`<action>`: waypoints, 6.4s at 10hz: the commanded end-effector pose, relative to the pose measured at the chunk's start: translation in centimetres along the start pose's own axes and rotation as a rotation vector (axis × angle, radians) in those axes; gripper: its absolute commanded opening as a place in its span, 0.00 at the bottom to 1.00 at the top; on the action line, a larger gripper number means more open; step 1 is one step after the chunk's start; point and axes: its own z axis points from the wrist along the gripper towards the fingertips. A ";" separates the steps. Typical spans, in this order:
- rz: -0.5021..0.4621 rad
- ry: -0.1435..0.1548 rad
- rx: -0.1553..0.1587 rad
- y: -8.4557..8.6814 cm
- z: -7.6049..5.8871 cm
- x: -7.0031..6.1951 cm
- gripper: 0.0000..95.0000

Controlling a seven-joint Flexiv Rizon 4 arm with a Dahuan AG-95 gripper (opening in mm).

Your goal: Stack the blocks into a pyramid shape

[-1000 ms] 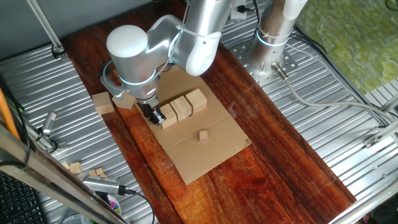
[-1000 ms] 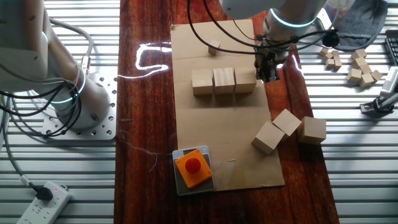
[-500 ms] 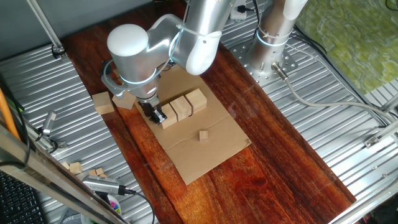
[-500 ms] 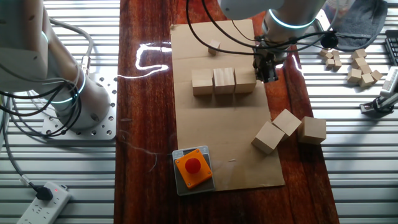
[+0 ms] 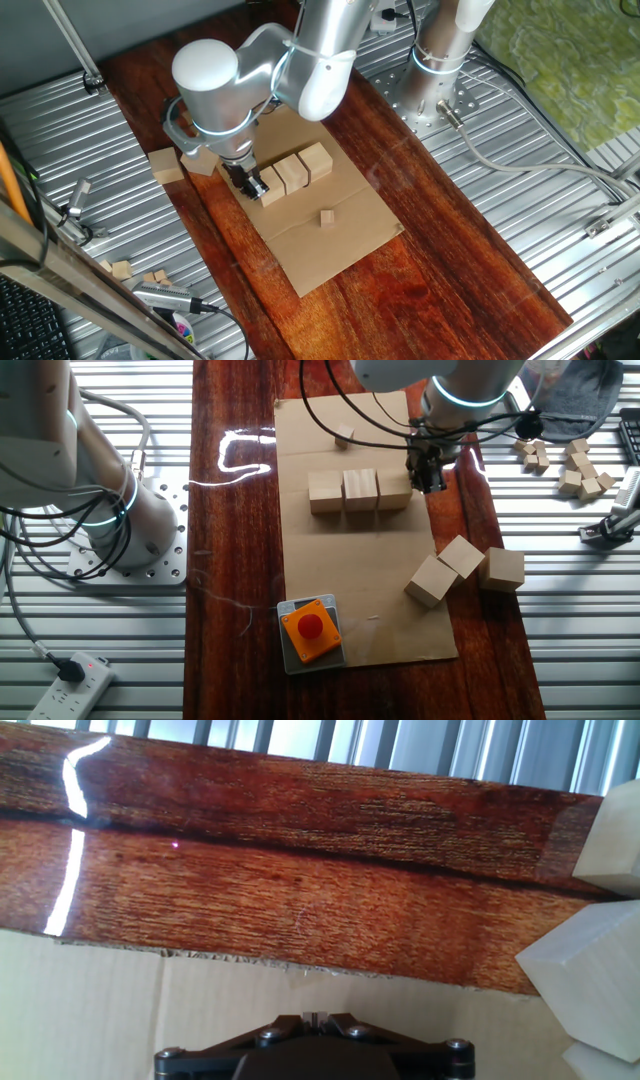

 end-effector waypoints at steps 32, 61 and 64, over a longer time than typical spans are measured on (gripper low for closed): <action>-0.319 0.070 0.107 -7.1 -6.2 -0.8 0.40; -0.500 0.049 0.042 -18.7 -4.0 2.0 0.80; -0.518 0.050 0.044 -18.7 -3.5 2.5 0.80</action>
